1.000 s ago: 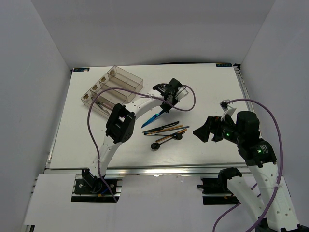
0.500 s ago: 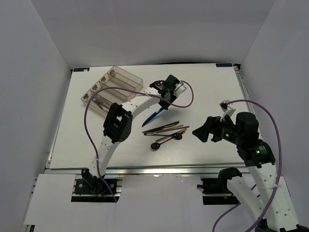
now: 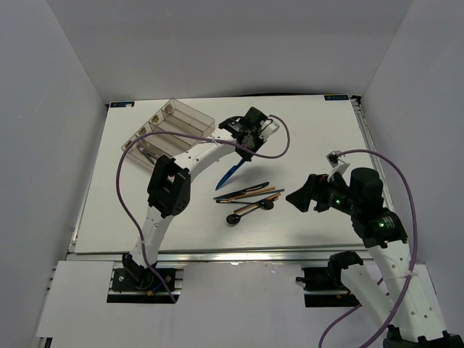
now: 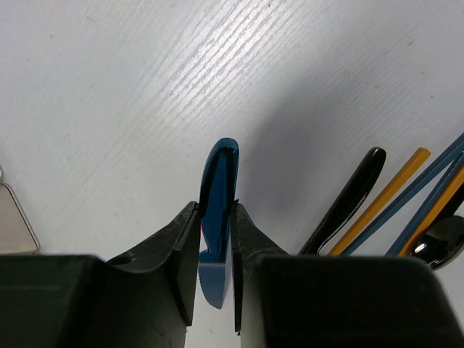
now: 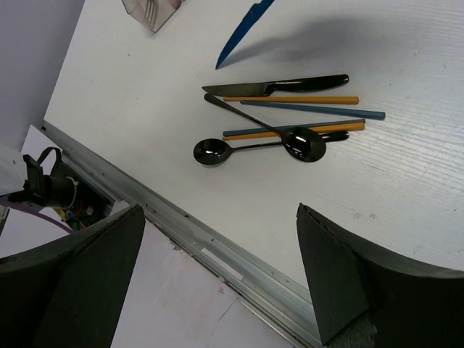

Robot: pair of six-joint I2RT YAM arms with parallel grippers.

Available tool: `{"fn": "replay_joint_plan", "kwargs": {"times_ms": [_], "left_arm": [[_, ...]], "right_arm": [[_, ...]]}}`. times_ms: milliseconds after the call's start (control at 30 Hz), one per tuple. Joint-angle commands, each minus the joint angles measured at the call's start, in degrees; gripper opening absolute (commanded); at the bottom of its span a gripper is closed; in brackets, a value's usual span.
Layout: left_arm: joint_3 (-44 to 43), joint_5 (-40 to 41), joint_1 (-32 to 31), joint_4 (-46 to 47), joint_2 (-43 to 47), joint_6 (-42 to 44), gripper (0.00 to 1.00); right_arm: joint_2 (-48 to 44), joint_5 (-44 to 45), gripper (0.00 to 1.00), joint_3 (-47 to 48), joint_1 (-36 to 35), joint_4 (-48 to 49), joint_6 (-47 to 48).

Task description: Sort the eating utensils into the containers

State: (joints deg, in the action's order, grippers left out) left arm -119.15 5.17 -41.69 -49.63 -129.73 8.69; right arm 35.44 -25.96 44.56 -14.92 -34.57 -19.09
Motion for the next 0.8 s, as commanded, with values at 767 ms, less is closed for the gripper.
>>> {"fn": "replay_joint_plan", "kwargs": {"times_ms": [767], "left_arm": [[7.3,-4.9,0.4,7.3,9.1,-4.6,0.0]], "right_arm": [[24.0,-2.5,0.88,-32.5,-2.7,82.3,-23.9]]}}
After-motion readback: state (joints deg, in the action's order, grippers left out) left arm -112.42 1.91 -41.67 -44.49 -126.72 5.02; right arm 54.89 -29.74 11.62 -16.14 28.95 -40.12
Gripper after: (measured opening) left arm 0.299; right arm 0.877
